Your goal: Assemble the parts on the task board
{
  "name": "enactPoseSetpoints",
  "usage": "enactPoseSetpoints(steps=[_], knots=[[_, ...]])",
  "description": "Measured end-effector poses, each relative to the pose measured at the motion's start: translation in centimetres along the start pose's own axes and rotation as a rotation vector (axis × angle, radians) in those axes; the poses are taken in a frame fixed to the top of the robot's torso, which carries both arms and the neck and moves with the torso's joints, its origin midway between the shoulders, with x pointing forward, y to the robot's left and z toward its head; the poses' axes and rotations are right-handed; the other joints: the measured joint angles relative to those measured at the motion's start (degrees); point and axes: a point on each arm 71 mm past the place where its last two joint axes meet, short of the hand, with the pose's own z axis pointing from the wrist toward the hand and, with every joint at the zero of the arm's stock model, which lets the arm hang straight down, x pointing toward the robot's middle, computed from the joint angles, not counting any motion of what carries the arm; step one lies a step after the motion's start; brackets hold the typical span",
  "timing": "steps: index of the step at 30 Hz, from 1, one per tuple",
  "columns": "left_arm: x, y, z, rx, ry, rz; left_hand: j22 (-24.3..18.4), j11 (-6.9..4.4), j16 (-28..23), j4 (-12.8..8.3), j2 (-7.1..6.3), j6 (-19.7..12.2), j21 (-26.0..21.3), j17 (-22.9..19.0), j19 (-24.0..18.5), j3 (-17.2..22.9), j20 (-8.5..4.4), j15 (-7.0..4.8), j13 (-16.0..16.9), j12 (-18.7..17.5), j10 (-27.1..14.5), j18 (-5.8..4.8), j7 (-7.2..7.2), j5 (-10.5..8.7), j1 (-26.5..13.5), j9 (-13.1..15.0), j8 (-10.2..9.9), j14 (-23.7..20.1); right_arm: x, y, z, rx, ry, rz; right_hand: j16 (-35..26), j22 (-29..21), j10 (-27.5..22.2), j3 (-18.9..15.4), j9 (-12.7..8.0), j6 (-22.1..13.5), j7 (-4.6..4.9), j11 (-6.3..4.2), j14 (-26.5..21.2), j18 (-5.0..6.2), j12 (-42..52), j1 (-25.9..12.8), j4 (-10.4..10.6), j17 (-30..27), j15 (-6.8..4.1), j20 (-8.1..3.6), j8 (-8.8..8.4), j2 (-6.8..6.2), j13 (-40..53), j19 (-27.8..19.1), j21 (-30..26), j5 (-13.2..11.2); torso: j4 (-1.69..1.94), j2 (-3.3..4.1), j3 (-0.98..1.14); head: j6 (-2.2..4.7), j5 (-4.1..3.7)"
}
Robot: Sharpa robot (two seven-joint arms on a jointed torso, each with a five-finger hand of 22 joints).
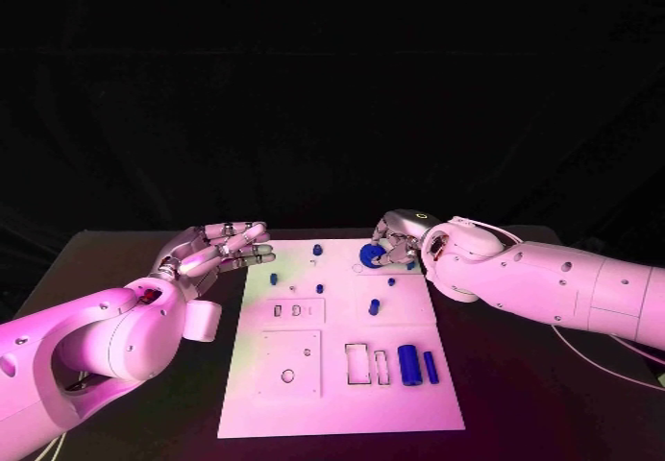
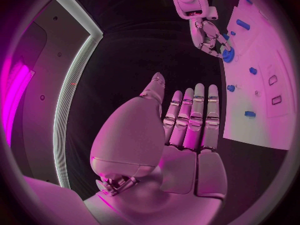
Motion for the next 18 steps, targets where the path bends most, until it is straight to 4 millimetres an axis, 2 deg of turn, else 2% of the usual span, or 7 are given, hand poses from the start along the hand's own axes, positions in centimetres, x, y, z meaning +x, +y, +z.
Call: enactPoseSetpoints(steps=[4,9,14,18], knots=[[-0.1,0.0,0.0,0.000,-0.004,0.001,0.0,0.00,0.0,0.0,0.00,0.0,0.0,0.0,0.0,0.0,0.00,0.00,0.0,0.0,0.0,0.00,0.00,0.00,0.0,0.0,0.0,0.0,-0.4,1.6,-0.1,-0.042,-0.035,0.002,0.0,0.0,0.0,0.4,0.0,0.0,0.00,-0.03,-0.1,0.00,0.0,0.2,0.0,0.0,-0.11,0.00,0.00,-0.22,0.0,0.0,0.2,0.1,-0.02,-0.01,0.00,0.25,0.10],[-0.3,0.0,0.1,0.000,-0.007,0.003,0.0,0.00,0.0,0.0,0.00,0.0,0.0,0.0,0.0,0.0,0.00,0.00,0.0,0.0,0.0,0.00,0.00,0.00,0.0,0.0,0.0,0.0,-0.5,4.5,0.3,-0.108,-0.077,0.002,0.0,0.0,0.0,1.2,0.0,0.0,0.00,-0.03,0.0,0.01,0.0,0.3,0.1,0.0,-0.40,0.00,-0.07,-0.30,0.0,0.0,0.2,0.7,0.02,-0.01,-0.01,0.43,0.18],[-0.3,0.1,0.1,0.000,-0.008,0.003,0.0,0.00,0.0,0.0,0.00,0.0,0.0,0.0,0.0,0.0,0.00,0.00,0.0,0.0,0.0,0.00,0.00,0.00,0.0,0.0,0.0,0.0,-0.3,7.3,0.9,-0.168,-0.104,-0.006,0.0,0.0,0.0,1.5,-0.1,0.0,-0.01,-0.03,0.0,0.00,0.0,0.4,0.1,0.0,-0.41,0.00,-0.22,-0.38,0.0,0.0,0.2,0.8,0.12,-0.01,-0.04,0.44,0.38],[-0.3,0.1,0.1,0.000,-0.007,0.003,0.0,0.00,0.0,0.0,0.00,0.0,0.0,0.0,0.0,0.0,0.00,0.00,0.0,0.0,0.0,0.00,0.00,0.00,0.0,0.0,0.0,0.0,-0.1,8.7,1.4,-0.194,-0.116,-0.014,0.0,0.0,0.2,1.5,-0.1,0.0,-0.02,-0.23,0.0,0.00,0.2,0.4,0.1,0.0,-0.40,0.00,-0.40,-0.38,0.0,0.0,0.2,0.8,0.12,0.01,-0.08,0.35,0.63]])
